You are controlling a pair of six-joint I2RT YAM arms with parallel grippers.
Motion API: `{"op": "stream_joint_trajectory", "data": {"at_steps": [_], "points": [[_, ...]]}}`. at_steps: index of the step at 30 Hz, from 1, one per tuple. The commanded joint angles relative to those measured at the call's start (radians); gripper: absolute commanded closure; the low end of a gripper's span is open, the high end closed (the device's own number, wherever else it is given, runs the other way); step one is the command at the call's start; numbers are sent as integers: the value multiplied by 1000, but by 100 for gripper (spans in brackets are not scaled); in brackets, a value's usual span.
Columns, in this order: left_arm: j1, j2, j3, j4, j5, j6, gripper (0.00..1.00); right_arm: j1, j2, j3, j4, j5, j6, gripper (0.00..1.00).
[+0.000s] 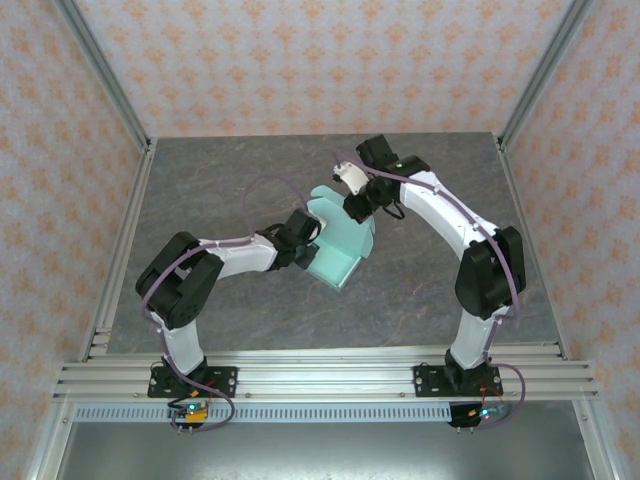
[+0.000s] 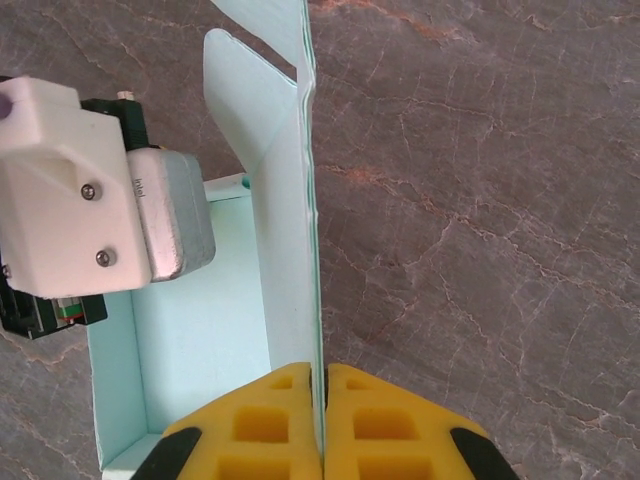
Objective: Fold the paper box
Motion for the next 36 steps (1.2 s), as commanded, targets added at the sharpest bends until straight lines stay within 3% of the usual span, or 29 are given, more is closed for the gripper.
{"op": "stream_joint_trajectory", "data": {"at_steps": [1,4,8,13,18,25,27,29,31,36], "points": [[-15,-13,-4,-42,-120,24,100,1,-41,-14,55,39,44,96],[-15,-23,-12,-30,-73,6,81,2,-31,-17,44,52,26,96],[39,-82,-57,49,157,-69,61,1,-12,-14,15,88,-32,96],[92,-157,-68,44,270,-121,52,1,8,-7,-11,97,-67,96],[149,-194,-68,19,328,-163,50,1,13,-4,-14,87,-80,96],[151,-97,-18,-42,378,-114,51,1,32,21,-28,48,-111,96],[136,-75,-5,-55,323,-106,53,1,33,26,-24,46,-111,97],[131,-53,9,-69,278,-97,66,1,33,28,-22,52,-112,97],[129,-33,17,-78,234,-90,84,1,35,31,-23,51,-112,97],[84,-30,10,-81,165,-42,94,2,25,27,-7,44,-105,98]]}}
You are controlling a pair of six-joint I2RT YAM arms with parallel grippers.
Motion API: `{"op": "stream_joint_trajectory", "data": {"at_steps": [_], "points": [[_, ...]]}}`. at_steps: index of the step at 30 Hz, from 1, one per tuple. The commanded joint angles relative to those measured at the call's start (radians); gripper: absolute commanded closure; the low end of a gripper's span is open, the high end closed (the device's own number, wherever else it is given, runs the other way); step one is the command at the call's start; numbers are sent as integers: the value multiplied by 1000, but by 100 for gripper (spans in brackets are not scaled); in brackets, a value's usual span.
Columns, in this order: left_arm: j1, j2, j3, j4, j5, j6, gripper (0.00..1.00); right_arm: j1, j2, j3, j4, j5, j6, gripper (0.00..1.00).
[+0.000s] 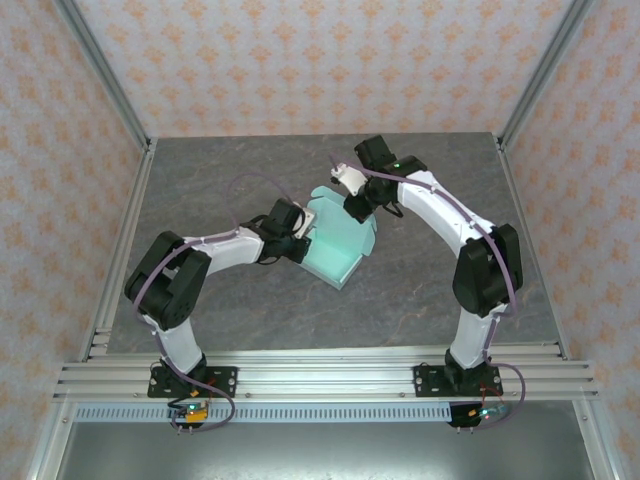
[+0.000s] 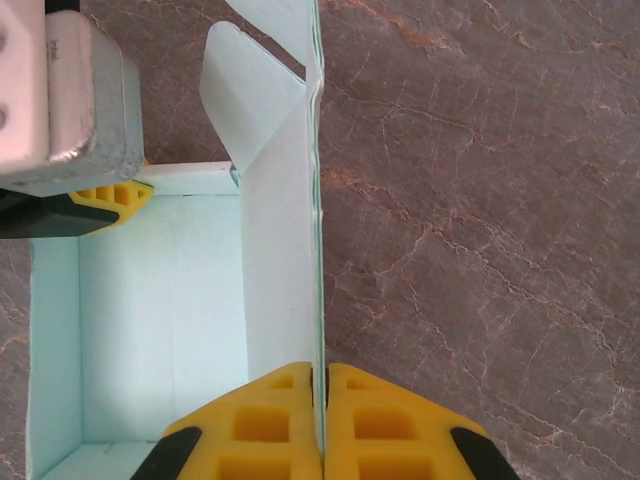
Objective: Fold the paper box
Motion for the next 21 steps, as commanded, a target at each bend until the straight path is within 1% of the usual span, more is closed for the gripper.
{"op": "stream_joint_trajectory", "data": {"at_steps": [1,2,4,7,9,11,13,14,17,19,21], "points": [[-41,14,13,-38,-125,44,96,3,-7,11,-2,5,4,97],[-55,16,10,-34,-146,51,98,2,-14,0,15,4,14,97],[-94,24,6,-25,-235,57,100,2,-31,-22,51,-11,35,97],[-141,34,-1,0,-351,81,100,3,-37,-32,60,-14,44,97],[-149,43,0,5,-374,85,99,3,-39,-45,68,-7,46,97],[-149,47,7,-1,-375,88,95,3,-39,-54,68,-4,44,97],[-148,45,15,-7,-347,78,89,4,-35,-54,61,2,33,97],[-141,39,12,0,-316,68,85,3,-33,-53,58,10,30,97],[-97,-4,9,24,-188,3,72,4,-29,-46,42,19,13,97],[-63,-50,-1,47,-105,-49,60,5,-26,-35,25,11,-4,97],[-36,-90,-4,67,-35,-86,55,3,-23,-28,12,8,-17,97]]}}
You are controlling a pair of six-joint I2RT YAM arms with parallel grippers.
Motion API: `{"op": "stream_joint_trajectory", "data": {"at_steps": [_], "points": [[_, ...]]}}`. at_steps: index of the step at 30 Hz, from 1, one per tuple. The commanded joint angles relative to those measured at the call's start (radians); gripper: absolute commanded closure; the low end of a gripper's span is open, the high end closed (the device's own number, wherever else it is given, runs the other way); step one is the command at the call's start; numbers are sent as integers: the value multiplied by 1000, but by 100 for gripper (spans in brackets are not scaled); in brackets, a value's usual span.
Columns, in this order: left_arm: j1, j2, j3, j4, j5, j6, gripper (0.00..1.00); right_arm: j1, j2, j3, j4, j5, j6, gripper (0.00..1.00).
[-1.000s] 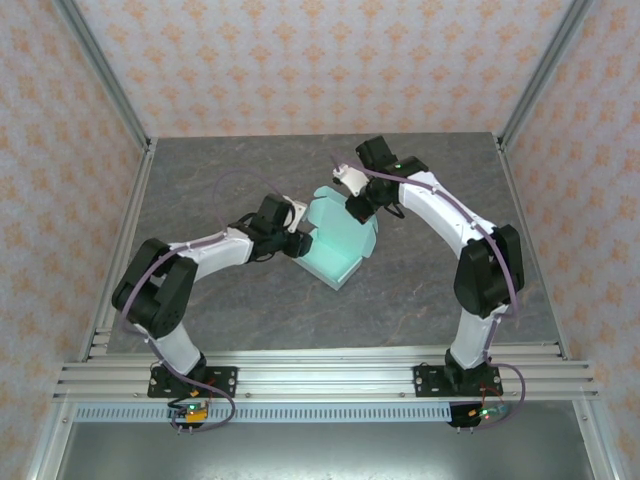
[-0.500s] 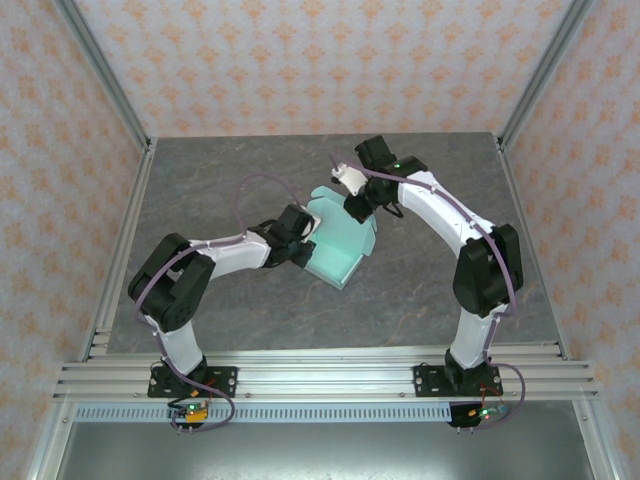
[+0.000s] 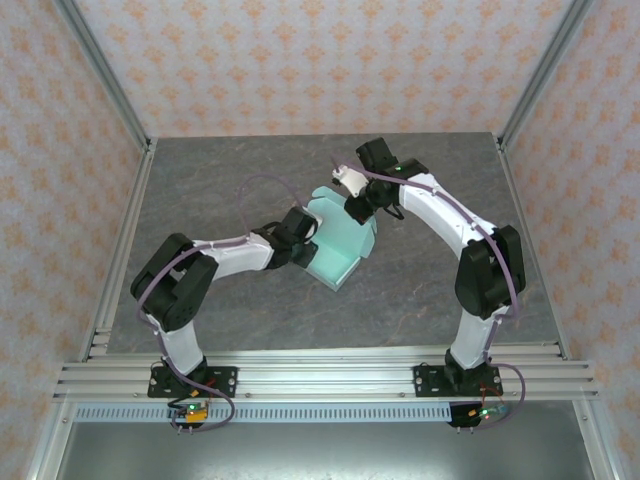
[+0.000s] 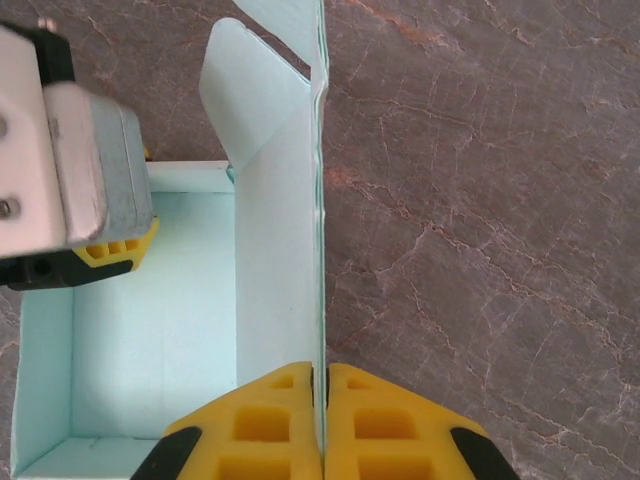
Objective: Fold the paper box
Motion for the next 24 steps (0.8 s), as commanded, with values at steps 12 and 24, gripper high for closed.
{"op": "stream_joint_trajectory", "data": {"at_steps": [12,24], "points": [[65,4,92,-21,158,-19,53,4,1,22,-37,-23,-36,97],[63,58,54,60,50,-31,69,5,-2,29,-51,-43,-39,97]]}}
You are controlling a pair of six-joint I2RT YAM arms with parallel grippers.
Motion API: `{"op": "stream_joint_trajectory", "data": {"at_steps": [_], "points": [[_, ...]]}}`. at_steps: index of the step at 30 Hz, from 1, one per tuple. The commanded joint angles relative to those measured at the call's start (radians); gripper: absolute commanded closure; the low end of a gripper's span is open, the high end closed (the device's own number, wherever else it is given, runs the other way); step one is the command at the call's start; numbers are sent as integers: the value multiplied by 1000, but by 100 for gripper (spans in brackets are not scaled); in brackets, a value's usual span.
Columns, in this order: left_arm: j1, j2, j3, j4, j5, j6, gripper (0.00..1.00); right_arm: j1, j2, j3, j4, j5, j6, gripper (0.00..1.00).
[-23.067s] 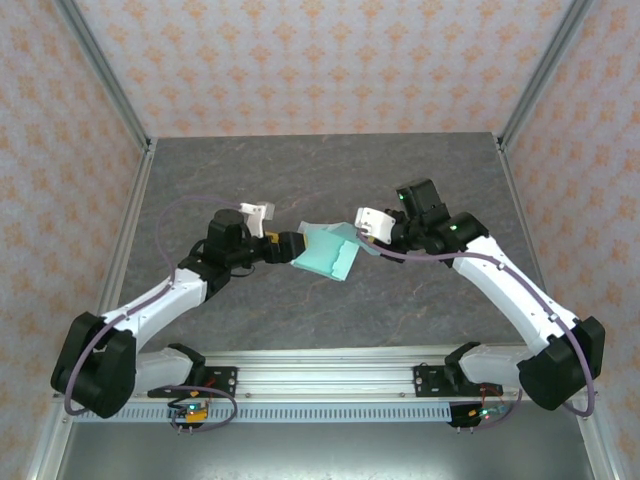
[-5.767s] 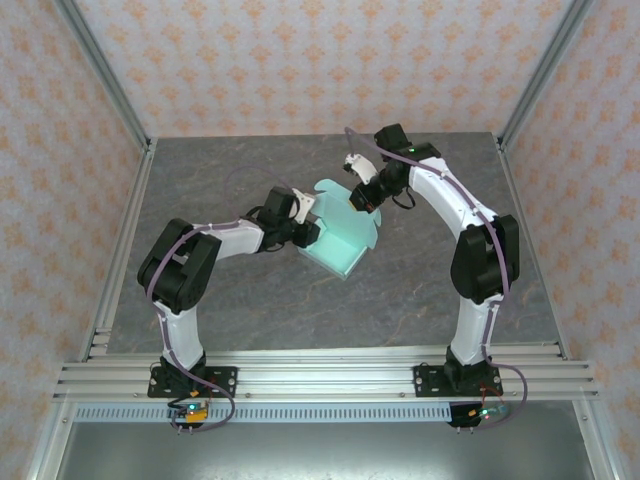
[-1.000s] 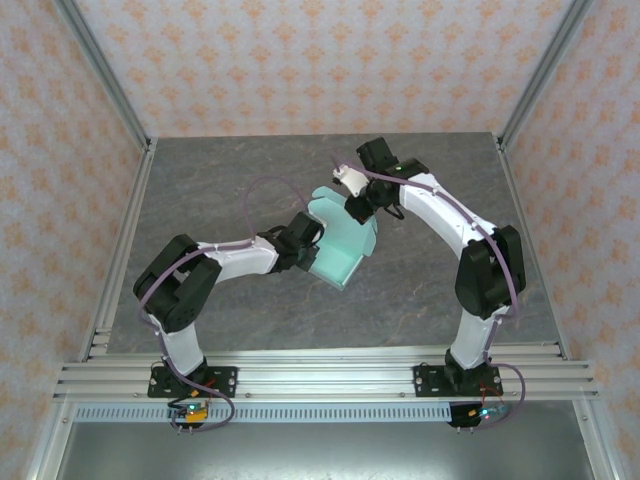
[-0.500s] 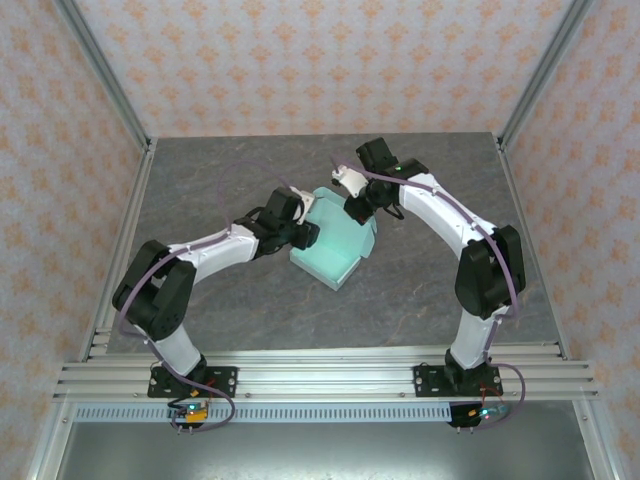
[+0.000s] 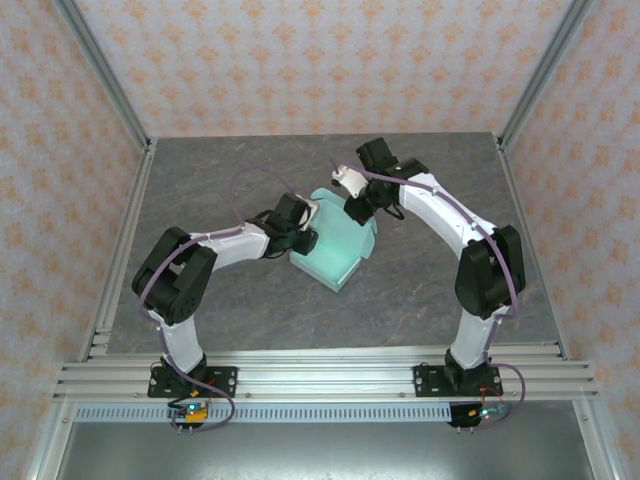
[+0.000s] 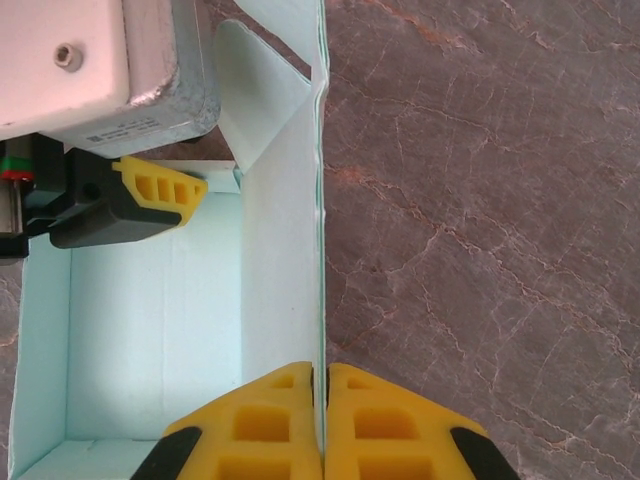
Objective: Fold the paper box
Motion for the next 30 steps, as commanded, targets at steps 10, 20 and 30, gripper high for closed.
{"op": "stream_joint_trajectory", "data": {"at_steps": [10,20,30], "points": [[-56,79,-24,65,-157,57,89,14,-12,10,-2,-26,22,97],[-98,82,-79,130,-224,27,90,16,-4,20,-14,13,19,97],[-69,-94,-130,142,-90,-53,60,16,-27,-13,-15,-5,-71,97]]}}
